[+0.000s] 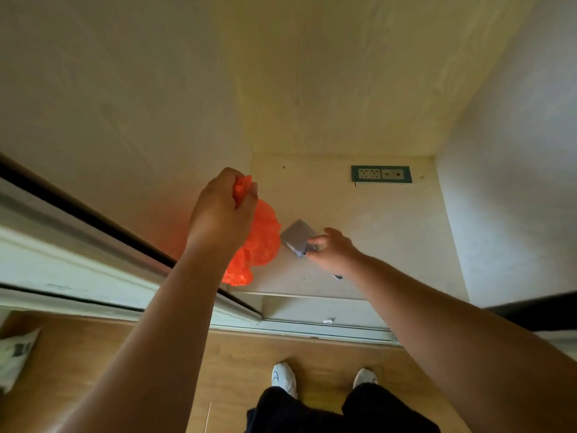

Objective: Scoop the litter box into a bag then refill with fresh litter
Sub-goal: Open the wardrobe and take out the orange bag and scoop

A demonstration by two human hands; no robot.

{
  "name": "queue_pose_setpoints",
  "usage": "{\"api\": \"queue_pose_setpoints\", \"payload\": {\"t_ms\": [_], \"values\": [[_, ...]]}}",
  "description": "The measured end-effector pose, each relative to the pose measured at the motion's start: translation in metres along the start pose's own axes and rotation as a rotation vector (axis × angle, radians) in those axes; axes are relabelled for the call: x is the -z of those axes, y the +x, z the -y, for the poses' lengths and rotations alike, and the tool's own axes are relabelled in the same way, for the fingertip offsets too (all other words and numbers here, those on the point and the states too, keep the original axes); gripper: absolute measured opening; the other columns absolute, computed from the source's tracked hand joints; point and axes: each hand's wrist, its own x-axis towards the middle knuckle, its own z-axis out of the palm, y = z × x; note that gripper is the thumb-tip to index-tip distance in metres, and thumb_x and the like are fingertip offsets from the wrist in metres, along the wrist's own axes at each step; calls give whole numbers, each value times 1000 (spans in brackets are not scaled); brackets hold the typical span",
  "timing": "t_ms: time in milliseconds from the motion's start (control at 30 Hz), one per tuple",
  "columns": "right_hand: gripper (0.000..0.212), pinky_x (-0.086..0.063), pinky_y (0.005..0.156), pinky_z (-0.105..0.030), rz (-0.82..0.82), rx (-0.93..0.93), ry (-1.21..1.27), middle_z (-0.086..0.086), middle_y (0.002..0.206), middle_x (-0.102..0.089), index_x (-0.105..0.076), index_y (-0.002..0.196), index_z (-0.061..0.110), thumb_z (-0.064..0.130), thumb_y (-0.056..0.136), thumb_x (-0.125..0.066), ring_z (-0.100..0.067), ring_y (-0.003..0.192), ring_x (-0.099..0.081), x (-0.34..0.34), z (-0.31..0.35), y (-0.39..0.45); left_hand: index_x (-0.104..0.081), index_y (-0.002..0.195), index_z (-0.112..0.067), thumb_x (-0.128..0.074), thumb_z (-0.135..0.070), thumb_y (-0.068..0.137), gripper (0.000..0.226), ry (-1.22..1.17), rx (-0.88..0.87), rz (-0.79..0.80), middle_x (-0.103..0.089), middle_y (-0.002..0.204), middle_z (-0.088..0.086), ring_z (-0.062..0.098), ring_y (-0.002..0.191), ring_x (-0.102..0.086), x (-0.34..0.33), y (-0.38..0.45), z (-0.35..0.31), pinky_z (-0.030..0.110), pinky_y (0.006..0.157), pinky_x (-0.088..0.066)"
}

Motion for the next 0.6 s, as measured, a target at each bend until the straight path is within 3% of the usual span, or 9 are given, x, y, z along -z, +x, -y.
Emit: {"api": "queue_pose_setpoints", "payload": {"t_ms": [100, 200, 400, 600], "values": [[55, -29, 118, -37, 70, -40, -98, -10, 164, -18, -45, 149, 40, 43, 95, -56, -36, 148, -24, -21, -8, 12, -55, 92, -19, -59, -34, 100, 17, 2, 32, 17, -55, 77, -4, 16, 70, -50, 0, 4, 11, 31, 67, -36], [67, -23, 120, -43, 146, -89, -158, -9, 167, -7, -30, 158, 33, 42, 97, -55, -36, 151, -14, -37, -13, 21, -57, 95, -18, -60, -33, 100, 16, -5, 62, 24, -55, 77, -5, 17, 73, -53, 3, 11, 16, 31, 69, -38], [59, -26, 120, -42, 204, -122, -264, -5, 168, -1, -48, 149, 27, 49, 95, -55, -34, 148, -21, -63, -14, 48, -59, 100, -18, -61, -32, 99, 15, -31, 74, 27, -54, 79, -7, 12, 73, -52, 4, 12, 22, 30, 73, -44], [67, -23, 120, -46, 254, -209, -266, -6, 169, 5, -34, 156, 22, 46, 95, -48, -36, 149, -16, -82, -26, 60, -57, 97, -20, -61, -33, 99, 13, -30, 88, 69, -52, 75, -7, 7, 67, -48, -1, 8, 28, 22, 66, -41]]}}
